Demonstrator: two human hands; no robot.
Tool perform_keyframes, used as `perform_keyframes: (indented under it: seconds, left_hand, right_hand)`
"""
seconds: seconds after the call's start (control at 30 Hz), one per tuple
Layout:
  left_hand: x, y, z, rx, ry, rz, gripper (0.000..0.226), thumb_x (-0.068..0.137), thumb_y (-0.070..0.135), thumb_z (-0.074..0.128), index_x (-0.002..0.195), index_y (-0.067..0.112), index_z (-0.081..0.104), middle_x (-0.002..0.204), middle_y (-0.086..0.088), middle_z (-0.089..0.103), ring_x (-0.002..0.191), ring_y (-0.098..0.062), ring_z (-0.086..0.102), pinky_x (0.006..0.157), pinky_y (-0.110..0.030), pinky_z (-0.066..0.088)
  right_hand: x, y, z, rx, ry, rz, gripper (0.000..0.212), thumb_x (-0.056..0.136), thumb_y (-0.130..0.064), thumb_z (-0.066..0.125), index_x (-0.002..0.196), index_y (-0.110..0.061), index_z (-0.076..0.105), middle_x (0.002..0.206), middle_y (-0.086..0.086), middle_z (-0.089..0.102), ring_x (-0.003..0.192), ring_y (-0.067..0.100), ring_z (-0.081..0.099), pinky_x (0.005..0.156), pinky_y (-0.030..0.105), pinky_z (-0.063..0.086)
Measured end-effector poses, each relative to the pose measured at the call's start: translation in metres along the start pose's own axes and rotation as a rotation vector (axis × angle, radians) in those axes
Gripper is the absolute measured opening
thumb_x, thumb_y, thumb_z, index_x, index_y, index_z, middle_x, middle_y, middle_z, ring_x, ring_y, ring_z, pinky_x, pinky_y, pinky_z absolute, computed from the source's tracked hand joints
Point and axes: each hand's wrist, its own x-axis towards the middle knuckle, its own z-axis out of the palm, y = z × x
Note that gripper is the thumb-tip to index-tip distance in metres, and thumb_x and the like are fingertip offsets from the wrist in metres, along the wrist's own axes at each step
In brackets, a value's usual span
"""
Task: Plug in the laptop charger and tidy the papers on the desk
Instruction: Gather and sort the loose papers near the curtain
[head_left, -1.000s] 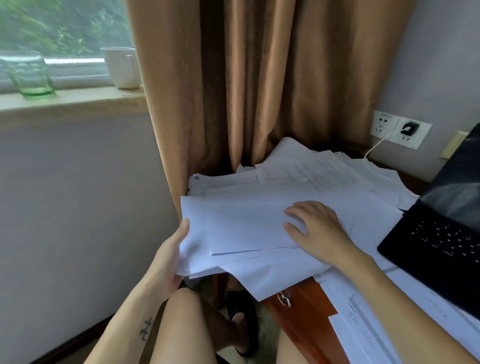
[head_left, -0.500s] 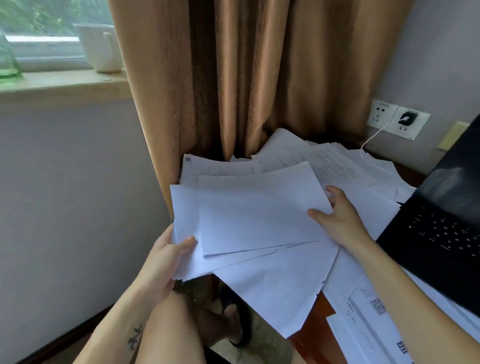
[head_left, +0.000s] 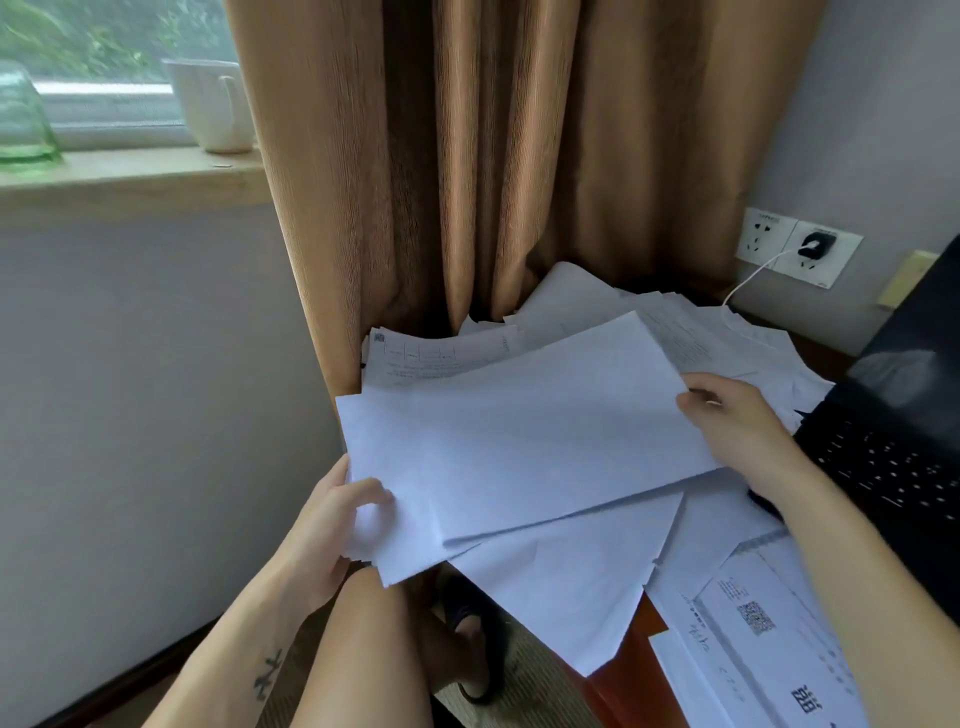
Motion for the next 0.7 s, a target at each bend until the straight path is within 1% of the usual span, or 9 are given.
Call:
perform_keyframes:
  seconds: [0.1, 0.13, 0.23, 0.3, 0.33, 0.4, 0.47, 0.6, 0.7]
  left_hand:
    - [-0.003, 0.004, 0.003, -0.087, 0.015, -0.024, 0.032, 0.099, 0.027, 0.055, 0.125, 0.019, 0.069, 0.11, -0.01, 0.076, 0.086, -0.028, 0.071, 0.064, -0.034, 0.046]
    - [-0.003, 0.004, 0.003, -0.107, 0.032, -0.039, 0.034, 0.1, 0.035, 0.055, 0.125, 0.018, 0.07, 0.108, -0.009, 0.077, 0.086, -0.028, 0.072, 0.067, -0.036, 0.049]
    - [-0.002, 0.007, 0.001, -0.108, 0.063, -0.053, 0.038, 0.102, 0.047, 0.055, 0.126, 0.021, 0.07, 0.116, -0.006, 0.078, 0.107, -0.03, 0.073, 0.099, -0.049, 0.053]
    - [-0.001, 0.01, 0.001, -0.092, 0.072, -0.045, 0.035, 0.103, 0.044, 0.057, 0.126, 0.021, 0.069, 0.117, -0.005, 0.078, 0.111, -0.03, 0.073, 0.107, -0.052, 0.05]
    - [-0.001, 0.011, 0.002, -0.055, 0.065, -0.033, 0.03, 0.103, 0.039, 0.057, 0.125, 0.02, 0.069, 0.116, -0.005, 0.078, 0.108, -0.03, 0.074, 0.104, -0.05, 0.052]
    - [-0.002, 0.012, 0.003, 0.034, 0.049, -0.007, 0.021, 0.104, 0.024, 0.058, 0.122, 0.019, 0.069, 0.114, -0.004, 0.079, 0.102, -0.027, 0.076, 0.098, -0.047, 0.055]
    - [-0.002, 0.009, 0.003, 0.087, 0.052, 0.012, 0.021, 0.104, 0.013, 0.057, 0.12, 0.019, 0.068, 0.112, -0.002, 0.079, 0.101, -0.026, 0.076, 0.098, -0.049, 0.055]
    - [0.002, 0.0, 0.005, 0.051, 0.101, 0.026, 0.022, 0.105, 0.008, 0.054, 0.12, 0.019, 0.066, 0.108, -0.004, 0.08, 0.1, -0.031, 0.076, 0.098, -0.055, 0.055]
    - [0.008, -0.006, 0.006, -0.034, 0.156, 0.033, 0.022, 0.107, 0.009, 0.052, 0.122, 0.019, 0.065, 0.109, -0.005, 0.079, 0.101, -0.034, 0.075, 0.097, -0.059, 0.056]
  right_hand:
    - [-0.004, -0.001, 0.029, -0.095, -0.047, -0.094, 0.021, 0.1, -0.011, 0.057, 0.111, -0.019, 0.073, 0.099, 0.005, 0.072, 0.096, 0.023, 0.066, 0.091, 0.035, 0.051]
    - [-0.006, -0.002, 0.039, -0.095, -0.045, -0.122, 0.022, 0.1, -0.013, 0.059, 0.118, -0.017, 0.071, 0.1, 0.002, 0.071, 0.096, 0.016, 0.066, 0.095, 0.03, 0.052]
    - [-0.014, -0.012, 0.06, -0.077, 0.02, -0.224, 0.03, 0.101, -0.013, 0.06, 0.13, -0.013, 0.065, 0.105, -0.009, 0.067, 0.093, -0.011, 0.06, 0.081, 0.0, 0.041]
    - [-0.02, -0.016, 0.067, -0.076, 0.002, -0.283, 0.032, 0.103, -0.015, 0.056, 0.135, -0.016, 0.062, 0.113, -0.01, 0.065, 0.1, -0.02, 0.055, 0.084, -0.002, 0.037]
    - [-0.022, -0.016, 0.068, -0.089, -0.019, -0.291, 0.033, 0.105, -0.019, 0.054, 0.137, -0.018, 0.06, 0.116, -0.01, 0.062, 0.108, -0.014, 0.055, 0.091, 0.002, 0.037]
    - [-0.02, -0.012, 0.064, -0.204, -0.048, -0.235, 0.035, 0.106, -0.026, 0.049, 0.139, -0.019, 0.058, 0.122, -0.002, 0.06, 0.127, 0.013, 0.051, 0.106, 0.025, 0.038]
    - [-0.014, -0.007, 0.055, -0.441, -0.071, -0.129, 0.04, 0.106, -0.032, 0.045, 0.141, -0.014, 0.054, 0.137, 0.006, 0.057, 0.135, 0.029, 0.04, 0.11, 0.04, 0.033]
    - [-0.006, -0.007, 0.034, -0.776, -0.174, 0.103, 0.066, 0.102, -0.056, 0.038, 0.153, -0.015, 0.031, 0.155, 0.01, 0.033, 0.141, 0.033, 0.027, 0.111, 0.047, 0.028]
    - [-0.006, -0.006, 0.03, -0.827, -0.196, 0.171, 0.073, 0.097, -0.07, 0.028, 0.138, -0.012, 0.045, 0.147, 0.014, 0.035, 0.135, 0.034, 0.029, 0.11, 0.048, 0.029]
